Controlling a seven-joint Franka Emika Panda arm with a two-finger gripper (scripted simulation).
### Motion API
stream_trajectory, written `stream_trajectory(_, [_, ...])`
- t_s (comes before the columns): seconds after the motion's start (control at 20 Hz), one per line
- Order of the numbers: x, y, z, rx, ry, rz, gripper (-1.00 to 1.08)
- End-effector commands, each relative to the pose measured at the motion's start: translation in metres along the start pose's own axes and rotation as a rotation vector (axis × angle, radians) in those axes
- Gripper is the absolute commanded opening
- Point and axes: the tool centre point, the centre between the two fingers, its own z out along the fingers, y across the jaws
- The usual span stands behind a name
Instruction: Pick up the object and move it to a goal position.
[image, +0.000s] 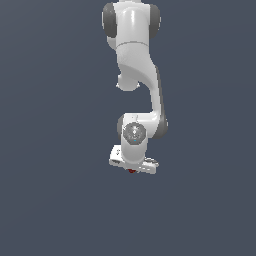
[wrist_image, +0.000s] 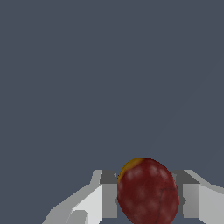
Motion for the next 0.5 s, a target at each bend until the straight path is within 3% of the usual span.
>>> stream_trajectory(0.0, [0.0002, -0.0001, -0.0001, 0.000, 0.000, 0.000, -1.00])
stream_trajectory(0.45, [-0.0021, -0.0009, -0.0008, 0.000, 0.000, 0.000, -1.00])
